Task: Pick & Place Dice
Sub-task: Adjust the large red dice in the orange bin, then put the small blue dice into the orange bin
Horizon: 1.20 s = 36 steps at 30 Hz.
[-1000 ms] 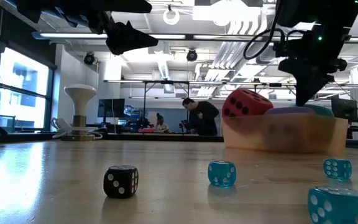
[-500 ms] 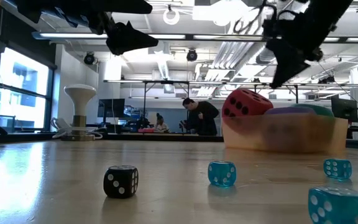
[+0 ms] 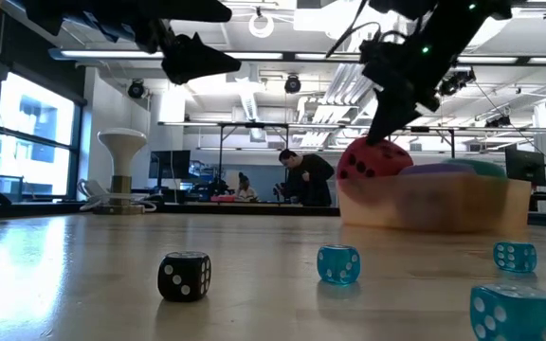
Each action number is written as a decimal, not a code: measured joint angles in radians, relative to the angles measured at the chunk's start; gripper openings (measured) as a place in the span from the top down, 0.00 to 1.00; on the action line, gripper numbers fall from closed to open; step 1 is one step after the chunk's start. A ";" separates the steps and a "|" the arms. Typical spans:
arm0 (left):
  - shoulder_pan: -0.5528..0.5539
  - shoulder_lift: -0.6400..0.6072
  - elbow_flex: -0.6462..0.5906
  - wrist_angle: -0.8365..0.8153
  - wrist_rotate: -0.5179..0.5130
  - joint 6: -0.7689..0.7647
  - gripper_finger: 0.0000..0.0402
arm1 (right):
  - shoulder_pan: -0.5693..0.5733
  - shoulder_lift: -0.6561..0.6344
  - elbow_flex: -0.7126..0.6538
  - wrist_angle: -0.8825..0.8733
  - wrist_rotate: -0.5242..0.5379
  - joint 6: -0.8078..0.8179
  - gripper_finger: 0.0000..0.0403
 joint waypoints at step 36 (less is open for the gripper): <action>0.000 0.000 0.000 -0.033 0.000 0.013 0.00 | 0.132 -0.134 0.002 0.141 -0.042 -0.275 0.99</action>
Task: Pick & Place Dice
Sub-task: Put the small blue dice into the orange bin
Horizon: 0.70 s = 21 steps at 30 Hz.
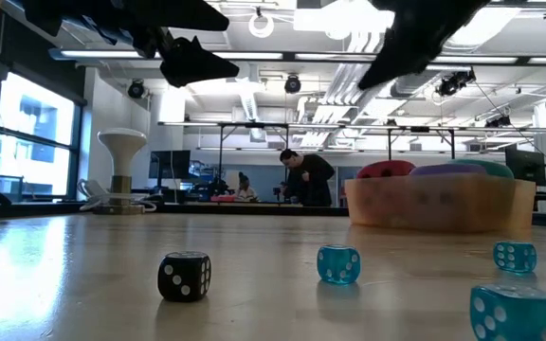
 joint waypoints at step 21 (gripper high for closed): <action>-0.017 0.000 0.000 -0.007 0.031 0.021 0.00 | 0.415 -0.002 0.000 0.025 0.061 0.007 0.97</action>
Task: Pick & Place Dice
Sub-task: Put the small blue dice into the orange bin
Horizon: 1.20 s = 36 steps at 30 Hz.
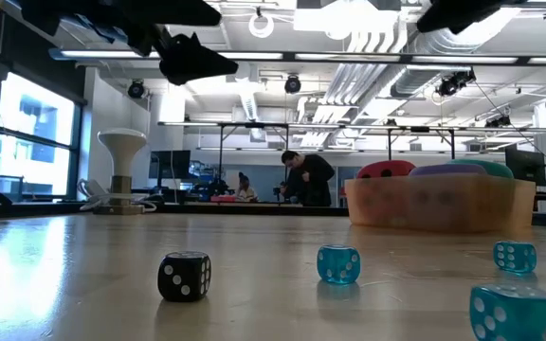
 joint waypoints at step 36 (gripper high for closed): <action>-0.340 0.016 0.000 -0.073 0.096 -0.108 0.00 | 0.313 0.460 0.000 0.448 0.111 0.576 0.53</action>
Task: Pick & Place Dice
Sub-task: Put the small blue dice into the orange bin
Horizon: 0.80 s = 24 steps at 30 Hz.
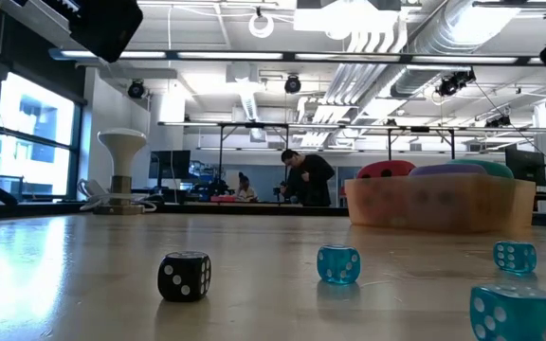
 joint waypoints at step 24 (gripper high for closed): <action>-0.009 0.000 0.000 0.000 -0.001 0.019 0.00 | 0.025 0.141 0.000 -0.127 0.133 -0.002 0.53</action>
